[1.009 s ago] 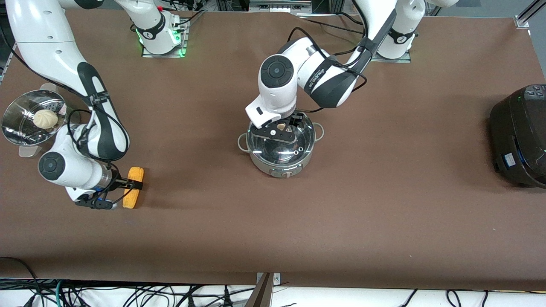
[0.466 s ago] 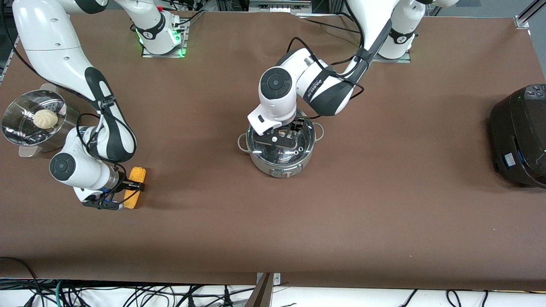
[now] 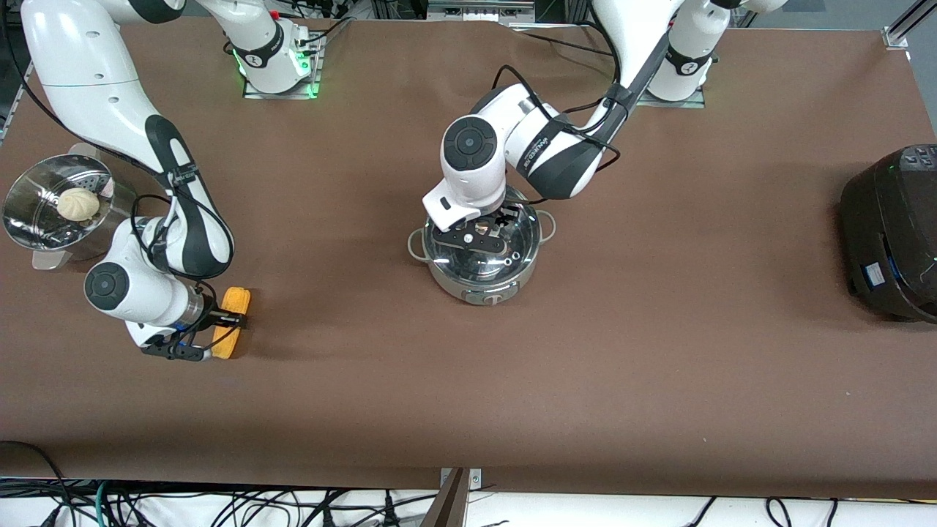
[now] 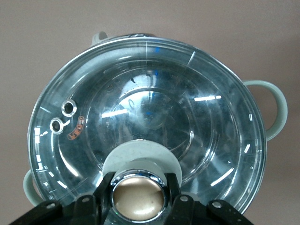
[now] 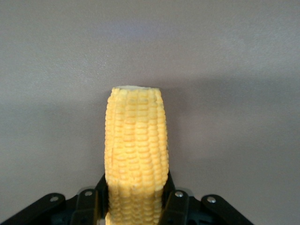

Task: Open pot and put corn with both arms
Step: 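Grasp the lid knob with the left gripper while the right gripper grasps the corn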

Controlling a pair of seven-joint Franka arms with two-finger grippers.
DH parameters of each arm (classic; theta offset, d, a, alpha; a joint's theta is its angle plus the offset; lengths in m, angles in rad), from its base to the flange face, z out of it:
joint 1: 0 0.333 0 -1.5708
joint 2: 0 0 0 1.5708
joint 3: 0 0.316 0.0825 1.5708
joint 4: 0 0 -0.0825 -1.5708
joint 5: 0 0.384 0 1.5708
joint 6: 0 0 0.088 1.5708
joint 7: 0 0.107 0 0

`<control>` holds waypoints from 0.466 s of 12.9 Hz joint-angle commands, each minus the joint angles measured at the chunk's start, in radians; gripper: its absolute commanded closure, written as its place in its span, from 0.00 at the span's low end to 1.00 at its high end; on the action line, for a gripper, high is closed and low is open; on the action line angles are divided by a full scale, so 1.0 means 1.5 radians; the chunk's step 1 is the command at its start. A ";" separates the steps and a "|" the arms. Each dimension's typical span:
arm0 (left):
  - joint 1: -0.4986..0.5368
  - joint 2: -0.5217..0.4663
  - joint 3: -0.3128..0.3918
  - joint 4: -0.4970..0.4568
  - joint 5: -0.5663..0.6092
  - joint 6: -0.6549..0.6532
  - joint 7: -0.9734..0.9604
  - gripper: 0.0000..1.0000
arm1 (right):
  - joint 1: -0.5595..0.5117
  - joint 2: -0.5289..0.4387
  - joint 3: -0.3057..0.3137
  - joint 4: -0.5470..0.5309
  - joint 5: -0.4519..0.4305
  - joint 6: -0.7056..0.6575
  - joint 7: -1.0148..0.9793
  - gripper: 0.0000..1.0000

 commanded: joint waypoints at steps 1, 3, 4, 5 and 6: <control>-0.008 -0.004 0.001 0.026 0.010 -0.004 0.001 0.98 | -0.002 -0.054 0.002 -0.002 0.009 -0.047 -0.008 1.00; 0.005 -0.044 0.006 0.030 0.008 -0.010 0.000 0.98 | -0.002 -0.107 0.002 0.008 0.010 -0.123 -0.007 1.00; 0.032 -0.076 0.008 0.029 0.006 -0.026 0.003 0.98 | -0.002 -0.134 0.002 0.023 0.011 -0.180 -0.005 1.00; 0.075 -0.107 0.002 0.030 0.004 -0.070 0.004 0.98 | -0.001 -0.159 0.005 0.043 0.013 -0.241 -0.002 1.00; 0.105 -0.126 -0.004 0.031 0.004 -0.124 0.015 0.97 | -0.001 -0.177 0.026 0.071 0.013 -0.296 0.000 1.00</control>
